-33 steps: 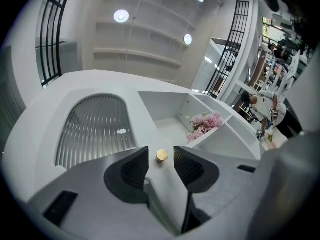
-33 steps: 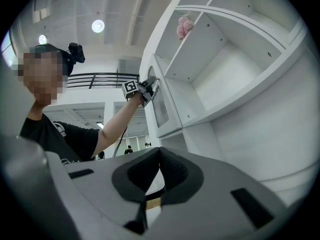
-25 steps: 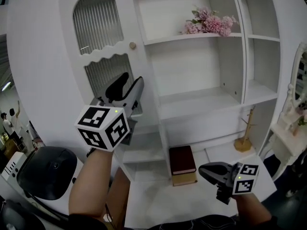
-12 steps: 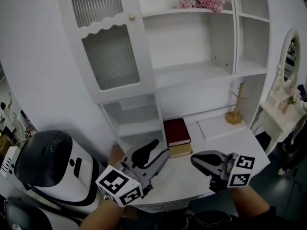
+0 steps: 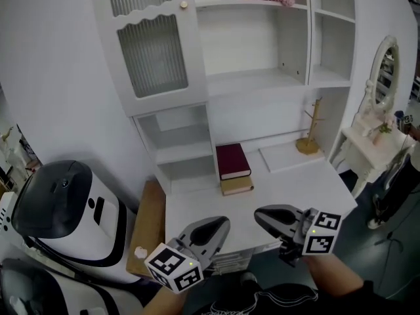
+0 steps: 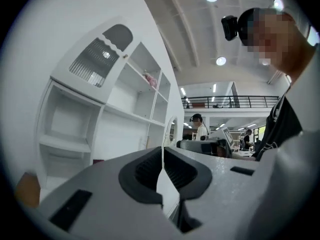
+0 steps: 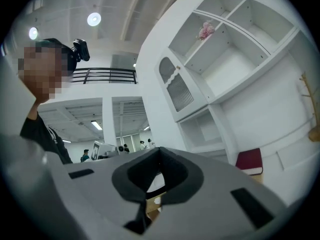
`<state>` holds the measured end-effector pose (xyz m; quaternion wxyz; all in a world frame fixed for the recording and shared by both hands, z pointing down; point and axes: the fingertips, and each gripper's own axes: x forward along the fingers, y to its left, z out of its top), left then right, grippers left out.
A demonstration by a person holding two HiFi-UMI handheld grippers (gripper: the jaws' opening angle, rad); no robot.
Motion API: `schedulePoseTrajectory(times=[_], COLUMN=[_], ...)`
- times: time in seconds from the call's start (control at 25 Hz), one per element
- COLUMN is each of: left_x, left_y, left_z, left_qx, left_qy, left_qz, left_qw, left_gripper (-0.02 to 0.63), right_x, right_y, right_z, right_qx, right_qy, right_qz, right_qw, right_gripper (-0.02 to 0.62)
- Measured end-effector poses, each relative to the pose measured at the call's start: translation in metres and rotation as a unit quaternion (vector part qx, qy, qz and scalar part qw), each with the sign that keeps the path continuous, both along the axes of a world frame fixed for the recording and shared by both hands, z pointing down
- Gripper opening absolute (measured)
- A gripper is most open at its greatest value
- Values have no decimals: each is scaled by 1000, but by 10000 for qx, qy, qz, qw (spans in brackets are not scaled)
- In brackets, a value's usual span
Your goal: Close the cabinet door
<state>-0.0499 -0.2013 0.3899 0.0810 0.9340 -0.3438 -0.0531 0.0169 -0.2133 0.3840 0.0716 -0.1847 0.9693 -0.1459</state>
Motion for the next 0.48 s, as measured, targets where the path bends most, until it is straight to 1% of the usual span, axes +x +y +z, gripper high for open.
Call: schedulePoseTrajectory(times=[0.04,0.2,0.48], left_x=[1,9,16], left_y=[4,21,35], left_z=[5,11,9], left_qx=[-31,-80,-179], left_qy=[-67,-85,109], left_qz=[-57,-29,-29], left_qw=[10000,9999,9998], left_gripper=[7,5,5], right_x=[1,2,6], right_y=[3,13,30], right_z=[3,9,17], right_qx=[-74,-114,-202], right_qy=[-45,7,76], right_qz=[11,66,41], right_qw=[10000,9999,9998], right_gripper=[6,6,6])
